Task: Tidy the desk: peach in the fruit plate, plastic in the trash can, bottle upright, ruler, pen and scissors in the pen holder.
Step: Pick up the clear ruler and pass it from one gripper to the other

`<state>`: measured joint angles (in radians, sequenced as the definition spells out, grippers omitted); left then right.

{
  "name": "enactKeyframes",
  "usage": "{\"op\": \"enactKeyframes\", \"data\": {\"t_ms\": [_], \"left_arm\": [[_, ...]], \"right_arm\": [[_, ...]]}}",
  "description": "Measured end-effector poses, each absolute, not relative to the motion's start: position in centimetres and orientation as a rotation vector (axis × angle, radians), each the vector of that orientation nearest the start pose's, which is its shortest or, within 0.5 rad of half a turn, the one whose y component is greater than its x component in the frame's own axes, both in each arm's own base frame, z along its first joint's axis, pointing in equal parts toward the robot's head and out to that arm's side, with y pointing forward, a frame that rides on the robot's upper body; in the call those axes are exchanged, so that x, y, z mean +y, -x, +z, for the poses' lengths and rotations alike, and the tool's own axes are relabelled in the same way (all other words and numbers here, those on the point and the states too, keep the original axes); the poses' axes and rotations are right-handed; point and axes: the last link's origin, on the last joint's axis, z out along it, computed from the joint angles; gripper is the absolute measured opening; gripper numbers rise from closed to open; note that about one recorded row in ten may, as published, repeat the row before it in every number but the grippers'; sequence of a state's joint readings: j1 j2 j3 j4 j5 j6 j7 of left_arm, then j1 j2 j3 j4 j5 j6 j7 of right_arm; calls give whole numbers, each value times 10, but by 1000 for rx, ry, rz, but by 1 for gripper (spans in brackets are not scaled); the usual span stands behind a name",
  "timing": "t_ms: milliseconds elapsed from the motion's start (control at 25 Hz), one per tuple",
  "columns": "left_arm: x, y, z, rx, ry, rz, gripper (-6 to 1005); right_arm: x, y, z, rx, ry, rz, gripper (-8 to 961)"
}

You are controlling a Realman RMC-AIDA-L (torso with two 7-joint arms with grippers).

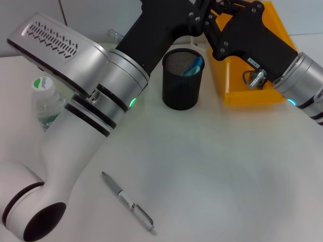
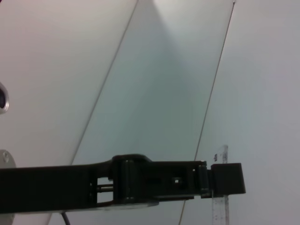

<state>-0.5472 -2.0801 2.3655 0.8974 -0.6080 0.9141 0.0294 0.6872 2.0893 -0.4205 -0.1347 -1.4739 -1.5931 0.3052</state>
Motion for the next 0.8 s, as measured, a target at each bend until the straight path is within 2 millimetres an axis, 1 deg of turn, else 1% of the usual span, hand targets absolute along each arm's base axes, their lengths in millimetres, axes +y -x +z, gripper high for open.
{"op": "enactKeyframes", "data": {"t_ms": [160, 480, 800], "left_arm": [[340, 77, -81, -173, 1974, -1263, 385], [339, 77, -81, -173, 1976, -1264, 385], [339, 76, -82, -166, 1980, -1268, 385]], "right_arm": [[361, -206, -5, -163, 1984, 1096, 124], [361, -206, -5, -139, 1986, 1113, 27], [362, -206, -3, -136, 1994, 1118, 8]]}}
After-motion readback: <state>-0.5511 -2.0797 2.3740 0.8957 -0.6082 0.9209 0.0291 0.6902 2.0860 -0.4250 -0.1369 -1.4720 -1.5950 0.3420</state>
